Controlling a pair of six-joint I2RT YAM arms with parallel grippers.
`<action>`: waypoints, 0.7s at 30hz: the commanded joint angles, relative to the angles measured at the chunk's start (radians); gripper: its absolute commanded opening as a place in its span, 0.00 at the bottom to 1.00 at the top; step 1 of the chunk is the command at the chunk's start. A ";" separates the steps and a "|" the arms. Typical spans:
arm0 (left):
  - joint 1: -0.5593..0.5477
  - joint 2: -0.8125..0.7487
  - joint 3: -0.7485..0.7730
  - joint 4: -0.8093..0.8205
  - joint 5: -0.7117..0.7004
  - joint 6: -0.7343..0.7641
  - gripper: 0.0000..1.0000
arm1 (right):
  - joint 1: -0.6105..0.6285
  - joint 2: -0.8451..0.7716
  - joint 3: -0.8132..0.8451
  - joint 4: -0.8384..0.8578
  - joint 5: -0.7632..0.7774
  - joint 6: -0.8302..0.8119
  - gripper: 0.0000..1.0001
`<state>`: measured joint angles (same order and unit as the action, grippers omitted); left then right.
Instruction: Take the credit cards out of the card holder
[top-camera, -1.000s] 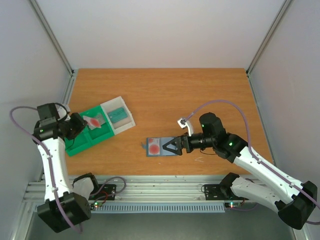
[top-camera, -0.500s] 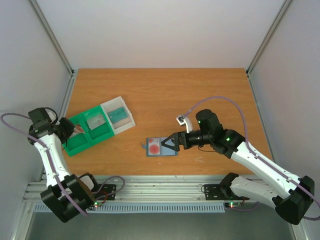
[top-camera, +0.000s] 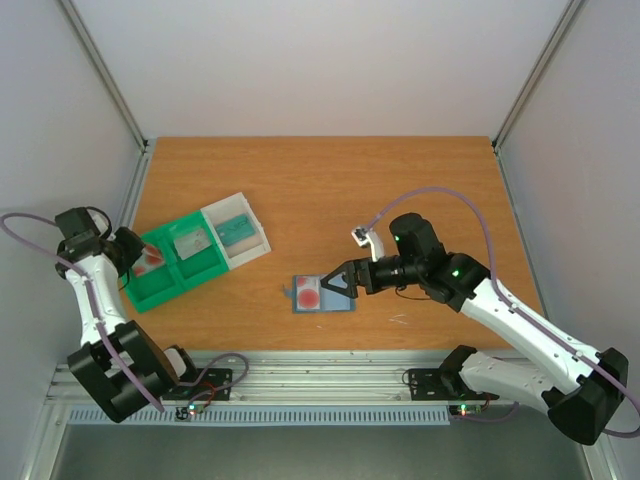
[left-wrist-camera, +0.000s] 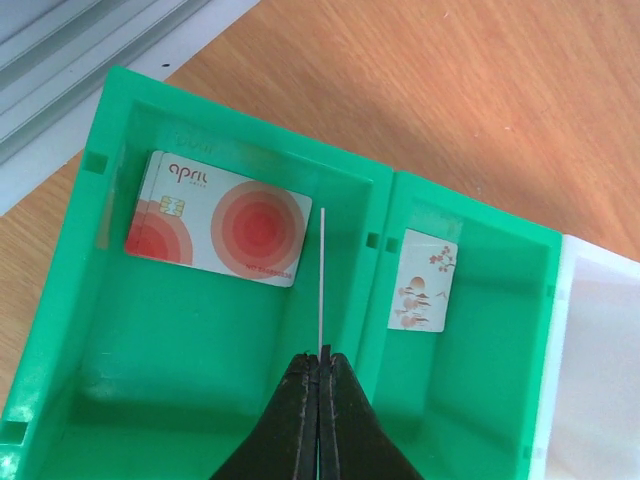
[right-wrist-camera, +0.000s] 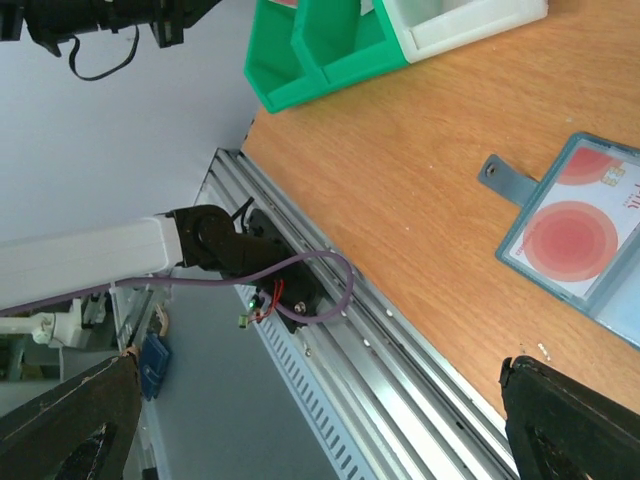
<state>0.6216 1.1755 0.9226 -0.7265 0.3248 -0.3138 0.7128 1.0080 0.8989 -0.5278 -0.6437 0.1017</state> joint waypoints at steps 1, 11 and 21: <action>0.006 0.005 0.038 0.030 -0.039 0.045 0.00 | -0.001 0.015 0.019 0.006 -0.014 0.035 0.98; 0.007 0.098 0.088 0.015 -0.007 0.074 0.01 | -0.001 0.045 -0.006 0.099 -0.037 0.057 0.99; 0.008 0.178 0.114 0.058 -0.002 0.076 0.00 | -0.003 0.087 0.037 0.105 -0.042 0.008 0.98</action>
<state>0.6224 1.3472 1.0039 -0.7216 0.3264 -0.2558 0.7124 1.0973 0.8978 -0.4522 -0.6785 0.1436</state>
